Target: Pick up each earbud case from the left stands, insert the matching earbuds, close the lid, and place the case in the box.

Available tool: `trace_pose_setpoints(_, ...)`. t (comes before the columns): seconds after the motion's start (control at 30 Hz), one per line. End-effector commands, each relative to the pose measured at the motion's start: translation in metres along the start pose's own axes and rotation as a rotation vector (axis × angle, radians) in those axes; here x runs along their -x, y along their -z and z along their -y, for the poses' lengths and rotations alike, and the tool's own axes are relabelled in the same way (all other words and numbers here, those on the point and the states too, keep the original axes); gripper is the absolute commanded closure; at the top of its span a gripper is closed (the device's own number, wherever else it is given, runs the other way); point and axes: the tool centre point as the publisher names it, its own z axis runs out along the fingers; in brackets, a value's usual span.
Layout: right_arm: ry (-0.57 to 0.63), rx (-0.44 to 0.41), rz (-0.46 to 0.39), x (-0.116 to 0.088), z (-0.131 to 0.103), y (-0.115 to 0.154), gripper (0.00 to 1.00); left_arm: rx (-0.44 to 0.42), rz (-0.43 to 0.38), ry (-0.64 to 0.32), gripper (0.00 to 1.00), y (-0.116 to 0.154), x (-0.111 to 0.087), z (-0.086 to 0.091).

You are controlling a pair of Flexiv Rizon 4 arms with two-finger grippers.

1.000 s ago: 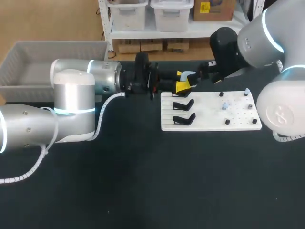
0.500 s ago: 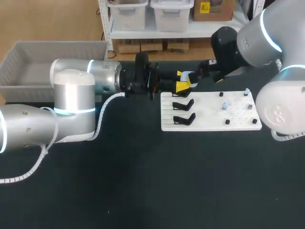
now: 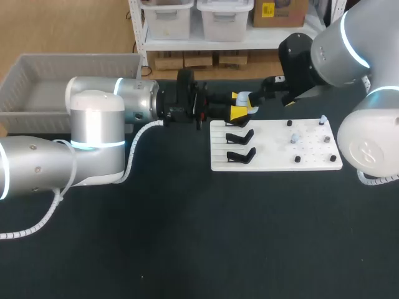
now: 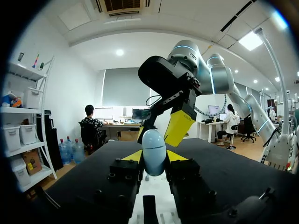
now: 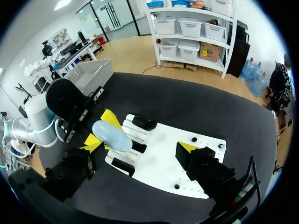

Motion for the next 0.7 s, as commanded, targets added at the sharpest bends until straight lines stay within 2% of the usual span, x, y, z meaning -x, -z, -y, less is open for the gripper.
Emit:
trace_pose_setpoints(0.03, -0.003, -0.020, 0.020, 0.002, 0.001, 0.004, 0.00, -0.005, 0.007, 0.001, 1.00, 0.000, -0.003, 0.000)
trace_pose_setpoints(0.23, 0.024, -0.050, 0.089, 0.011, 0.003, 0.022, 0.00, -0.005, 0.007, 0.001, 1.00, 0.000, -0.003, 0.000)
trace_pose_setpoints(0.37, 0.150, -0.152, 0.107, 0.012, 0.007, 0.039, 0.00, -0.005, 0.007, 0.001, 1.00, 0.000, -0.003, 0.000)
trace_pose_setpoints(0.47, 0.182, -0.211, 0.089, 0.010, 0.018, 0.051, 0.00, -0.005, 0.007, 0.001, 1.00, 0.000, -0.003, 0.000)
trace_pose_setpoints(0.7, 0.157, -0.282, 0.011, 0.002, 0.056, 0.063, 0.00, -0.005, 0.007, 0.001, 1.00, 0.000, -0.003, 0.000)
